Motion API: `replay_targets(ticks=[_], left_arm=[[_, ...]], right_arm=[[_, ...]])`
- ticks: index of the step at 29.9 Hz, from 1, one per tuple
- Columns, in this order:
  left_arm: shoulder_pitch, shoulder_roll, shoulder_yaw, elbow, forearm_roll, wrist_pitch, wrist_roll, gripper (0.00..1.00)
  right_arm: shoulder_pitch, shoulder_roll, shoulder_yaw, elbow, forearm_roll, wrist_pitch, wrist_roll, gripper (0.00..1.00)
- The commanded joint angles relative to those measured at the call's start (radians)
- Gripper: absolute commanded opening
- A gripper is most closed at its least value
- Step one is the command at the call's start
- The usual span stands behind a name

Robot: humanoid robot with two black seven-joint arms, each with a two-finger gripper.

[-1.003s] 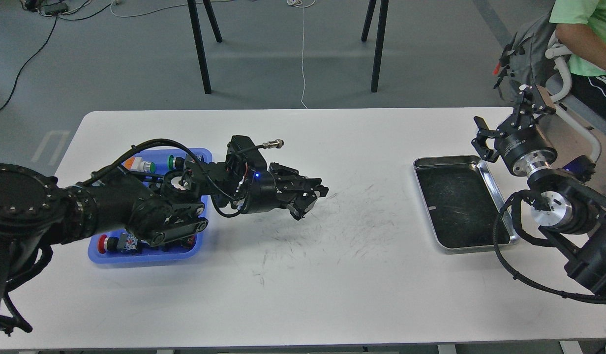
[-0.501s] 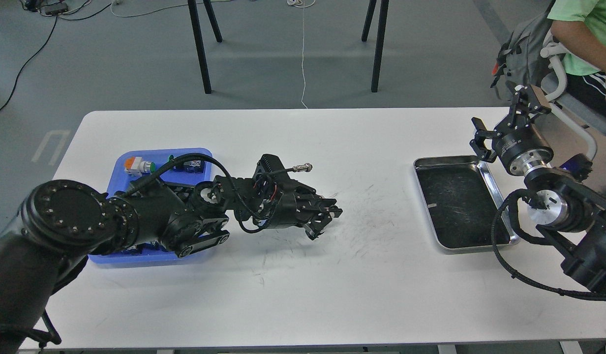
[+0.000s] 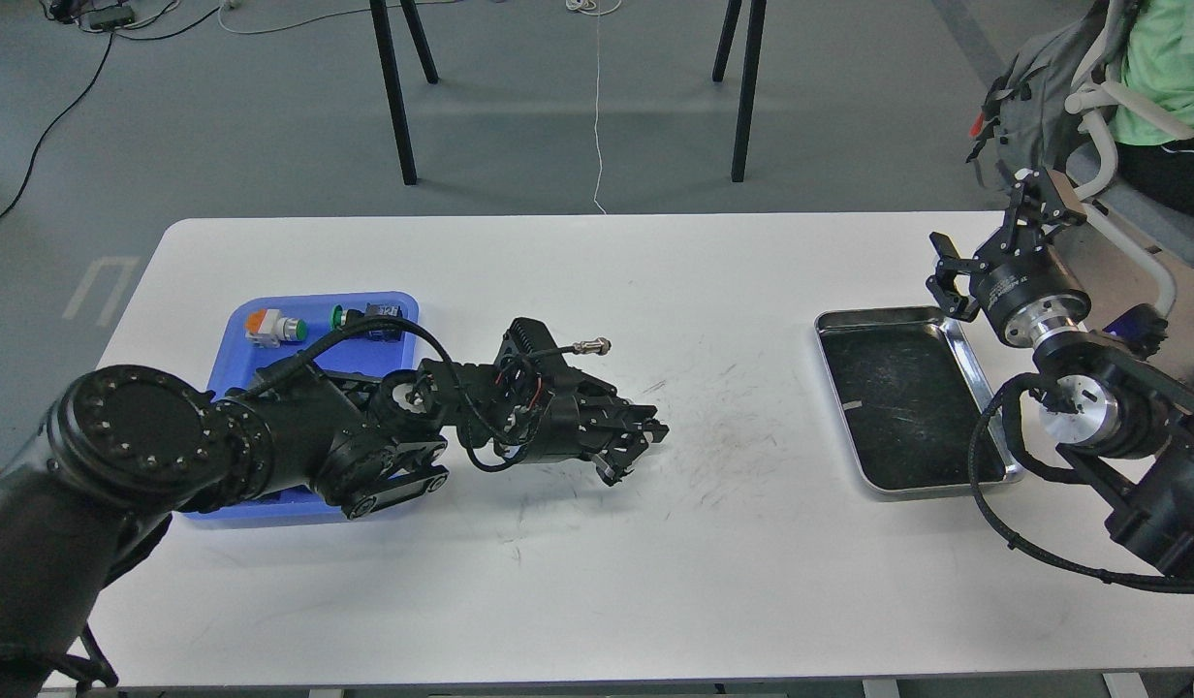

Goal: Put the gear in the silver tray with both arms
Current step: 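Lift the gear and carry it toward the table center, then lower the gear and open the left gripper on the table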

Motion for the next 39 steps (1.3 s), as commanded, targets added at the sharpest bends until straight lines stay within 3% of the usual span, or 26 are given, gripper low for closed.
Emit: replay_targets(ticks=[1,28,35,39], left_arm=[[-0.002,0.0,-0.003,-0.011,0.001,0.002,0.0,0.15],[0.03,0.0,-0.007,-0.04,0.001,0.004,0.0,0.18],[0.032,0.0,-0.01,-0.04,-0.005,0.001,0.0,0.29],[0.038,0.0,-0.012,-0.04,-0.016,-0.001,0.0,0.4]], right_arm=[[0.0,0.0,-0.002,0.002,-0.001,-0.002,0.0,1.0],[0.006,0.008,-0.026,0.0,-0.001,-0.006,0.0,1.0],[0.02,0.004,-0.028,0.0,0.0,-0.012,0.0,1.0],[0.021,0.001,-0.028,0.0,0.0,-0.012,0.0,1.0]])
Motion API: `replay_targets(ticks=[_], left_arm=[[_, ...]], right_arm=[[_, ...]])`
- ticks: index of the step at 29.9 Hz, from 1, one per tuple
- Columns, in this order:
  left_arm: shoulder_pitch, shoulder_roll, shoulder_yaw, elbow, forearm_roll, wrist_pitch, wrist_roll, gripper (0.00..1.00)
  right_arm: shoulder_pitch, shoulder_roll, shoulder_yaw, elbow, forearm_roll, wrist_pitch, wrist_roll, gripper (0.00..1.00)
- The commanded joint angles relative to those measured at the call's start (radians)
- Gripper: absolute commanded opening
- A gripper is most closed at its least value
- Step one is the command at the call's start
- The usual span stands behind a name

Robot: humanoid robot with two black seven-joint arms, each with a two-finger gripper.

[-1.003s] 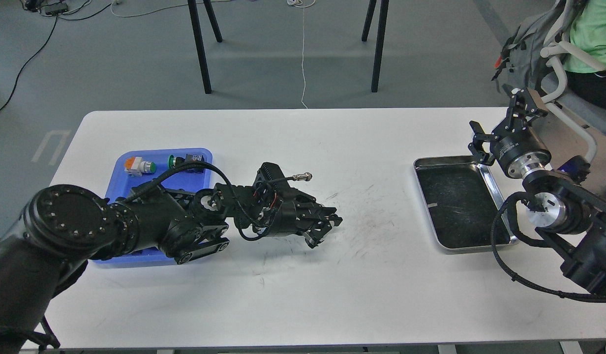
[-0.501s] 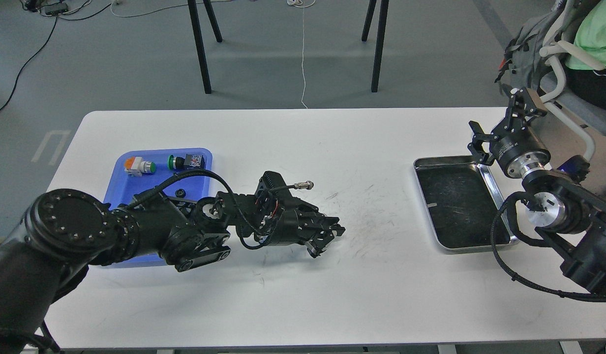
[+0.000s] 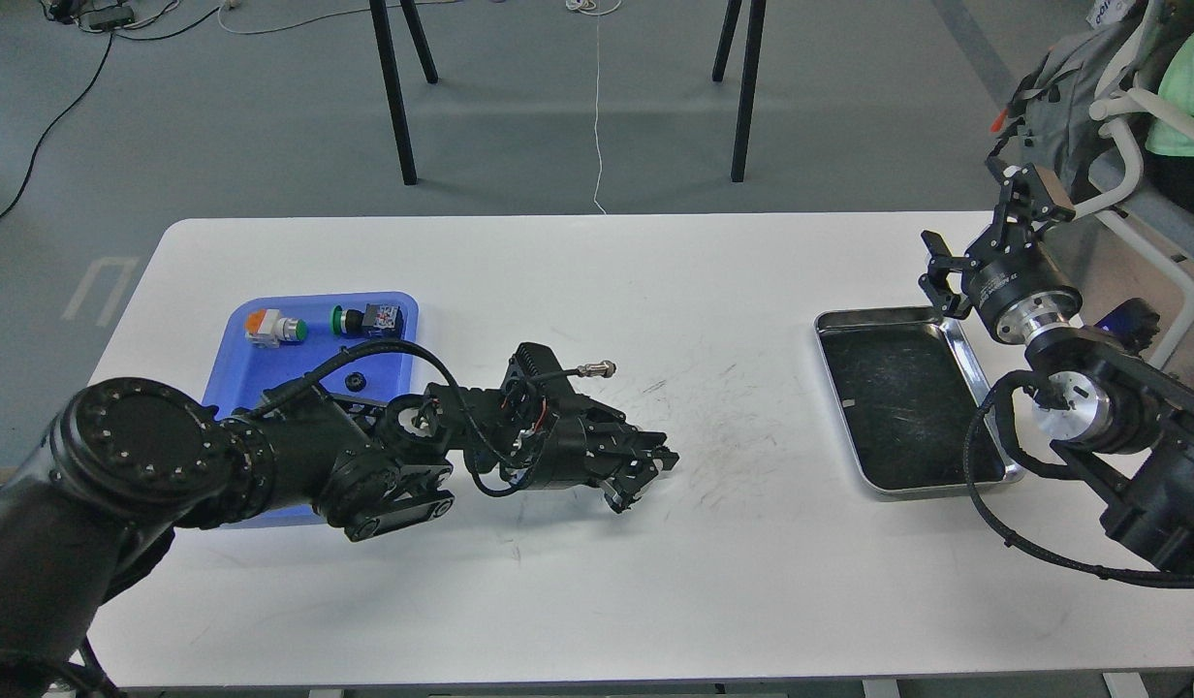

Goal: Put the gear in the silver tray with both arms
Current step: 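Lower the gear and open the left gripper on the table, then retract the left arm back above the blue tray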

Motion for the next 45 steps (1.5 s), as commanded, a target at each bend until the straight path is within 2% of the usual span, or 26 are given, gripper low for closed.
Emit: replay_targets(ticks=[1,9,13,26,34,37,40,45], left_arm=[[0.008,0.0,-0.001,0.0,-0.006,-0.001,0.0,0.4],[0.012,0.0,-0.008,0.0,-0.01,-0.004,0.0,0.47],[0.02,0.0,-0.079,0.001,-0.012,-0.007,0.0,0.52],[-0.006,0.0,-0.244,0.012,-0.093,-0.018,0.0,0.59],[-0.066,0.0,-0.344,0.012,-0.139,-0.091,0.0,0.65],[-0.069,0.003,-0.427,0.012,-0.156,-0.131,0.0,0.66],[-0.071,0.05,-0.493,0.015,-0.161,-0.185,0.0,0.68],[-0.072,0.124,-0.591,0.015,-0.231,-0.209,0.0,0.73]], right_arm=[[0.0,-0.001,0.0,-0.001,0.0,0.0,-0.001,1.0],[0.0,-0.003,0.0,-0.001,-0.001,0.0,-0.001,1.0],[0.0,-0.006,-0.001,0.001,0.0,0.002,-0.001,1.0],[0.005,-0.006,-0.037,0.007,-0.001,0.009,-0.001,1.0],[0.005,-0.007,-0.035,0.012,-0.001,0.012,-0.001,1.0],[0.003,-0.003,-0.035,0.012,-0.001,0.015,-0.001,1.0],[0.003,-0.003,-0.035,0.015,-0.001,0.015,-0.001,1.0],[0.005,-0.003,-0.035,0.016,-0.001,0.017,0.0,1.0]])
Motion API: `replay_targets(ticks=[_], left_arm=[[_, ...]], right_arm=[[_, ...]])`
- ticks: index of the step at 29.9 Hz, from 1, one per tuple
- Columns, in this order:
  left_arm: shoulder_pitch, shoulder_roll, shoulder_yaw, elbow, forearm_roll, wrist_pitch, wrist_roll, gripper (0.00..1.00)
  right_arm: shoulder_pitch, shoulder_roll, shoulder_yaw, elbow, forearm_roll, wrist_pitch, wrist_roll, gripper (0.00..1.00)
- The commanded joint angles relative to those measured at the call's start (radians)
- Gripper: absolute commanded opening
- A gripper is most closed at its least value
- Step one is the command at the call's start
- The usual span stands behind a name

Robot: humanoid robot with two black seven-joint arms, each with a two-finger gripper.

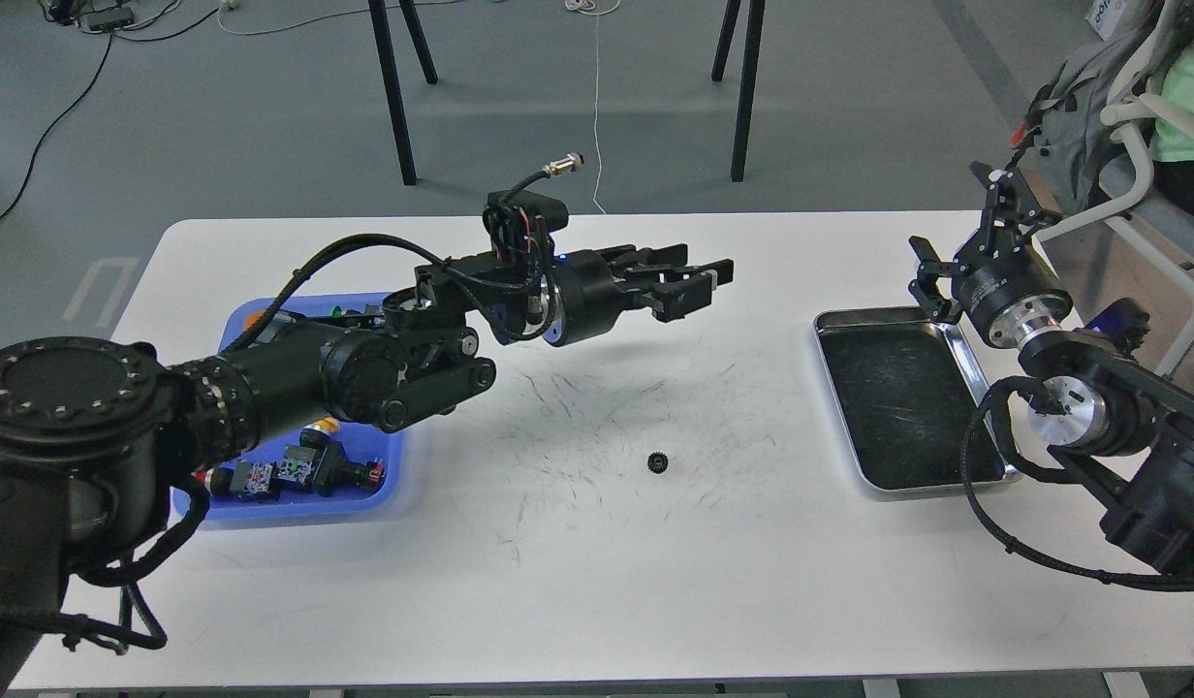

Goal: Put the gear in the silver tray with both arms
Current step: 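Retract the left arm back above the blue tray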

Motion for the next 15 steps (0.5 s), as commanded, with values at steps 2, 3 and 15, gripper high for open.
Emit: replay_targets(ticks=[2,3,15], left_arm=[[0.0,0.073,-0.073,0.0,-0.078,-0.041,0.0,0.75],[0.0,0.087,-0.084,0.0,-0.092,-0.054,0.0,0.76],[0.029,0.192,-0.198,-0.002,-0.289,-0.087,0.0,0.9]], right_arm=[[0.001,-0.001,0.0,0.001,0.002,-0.001,0.0,1.0],[0.001,-0.001,0.0,0.001,0.002,-0.001,0.002,1.0],[-0.004,0.0,0.0,0.003,0.002,0.004,0.002,1.0]])
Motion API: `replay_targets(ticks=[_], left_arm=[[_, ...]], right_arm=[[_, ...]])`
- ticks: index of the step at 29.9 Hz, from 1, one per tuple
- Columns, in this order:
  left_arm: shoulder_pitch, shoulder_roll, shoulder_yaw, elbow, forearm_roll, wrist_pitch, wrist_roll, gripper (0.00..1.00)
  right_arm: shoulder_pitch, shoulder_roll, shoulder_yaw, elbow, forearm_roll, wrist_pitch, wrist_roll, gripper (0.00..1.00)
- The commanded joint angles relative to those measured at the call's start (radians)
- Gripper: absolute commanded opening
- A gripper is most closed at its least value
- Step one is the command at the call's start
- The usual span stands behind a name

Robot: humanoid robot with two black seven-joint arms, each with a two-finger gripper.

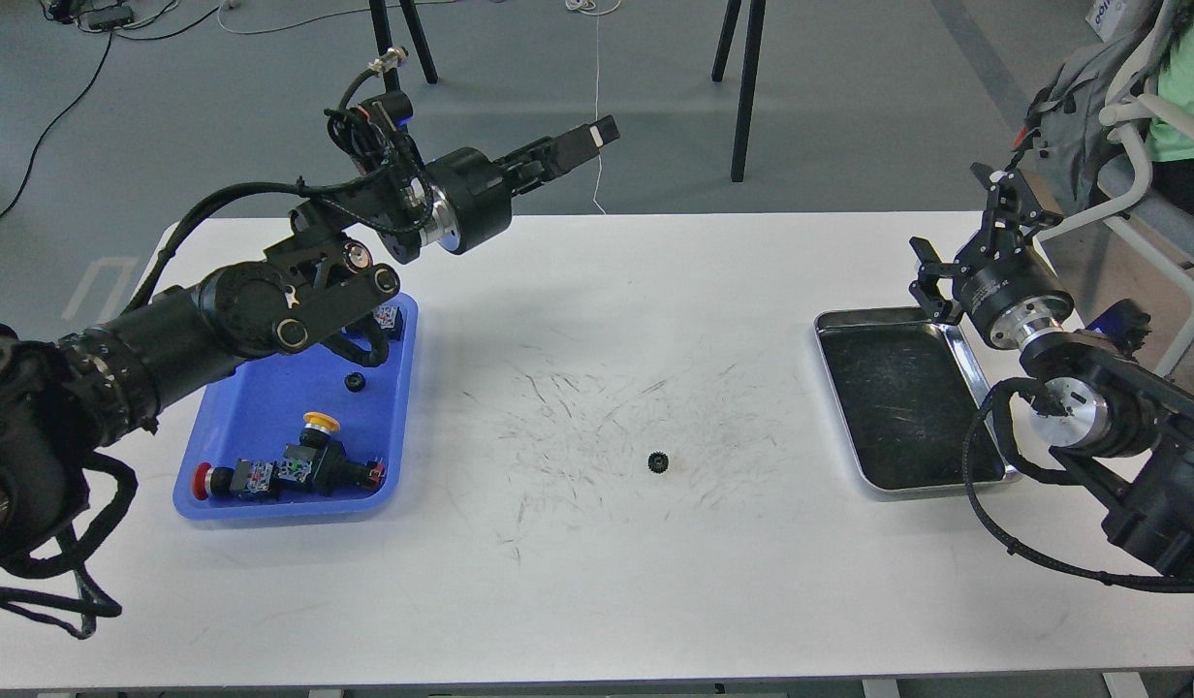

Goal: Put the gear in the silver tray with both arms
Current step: 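Retract the left arm back above the blue tray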

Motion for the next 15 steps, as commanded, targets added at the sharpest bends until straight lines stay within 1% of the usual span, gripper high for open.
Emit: replay_targets(ticks=[1,2,4,7,10,13,15], left_arm=[[0.021,0.032,-0.016,-0.001,-0.109,0.009,0.0,0.96],[0.029,0.04,-0.027,-0.005,-0.152,0.011,0.0,0.99],[0.038,0.056,-0.041,-0.007,-0.221,0.018,0.0,0.99],[0.045,0.102,-0.046,0.002,-0.261,-0.005,0.0,1.0],[0.069,0.118,-0.049,0.002,-0.269,-0.026,0.0,0.99],[0.1,0.147,-0.085,0.001,-0.307,-0.1,0.0,1.0],[0.121,0.171,-0.124,0.002,-0.339,-0.182,0.0,1.0]], right_arm=[[0.0,0.002,-0.002,0.001,0.0,0.0,0.0,1.0],[0.0,0.002,-0.002,0.001,-0.001,0.0,0.0,1.0],[0.002,-0.002,-0.003,0.0,-0.001,0.0,0.0,1.0],[0.008,-0.005,-0.012,0.03,0.0,-0.007,-0.005,1.0],[0.019,-0.025,-0.038,0.066,-0.012,-0.017,-0.005,1.0],[0.055,-0.034,-0.107,0.067,-0.044,-0.018,-0.005,1.0],[0.083,-0.034,-0.178,0.067,-0.072,-0.018,-0.003,1.0]])
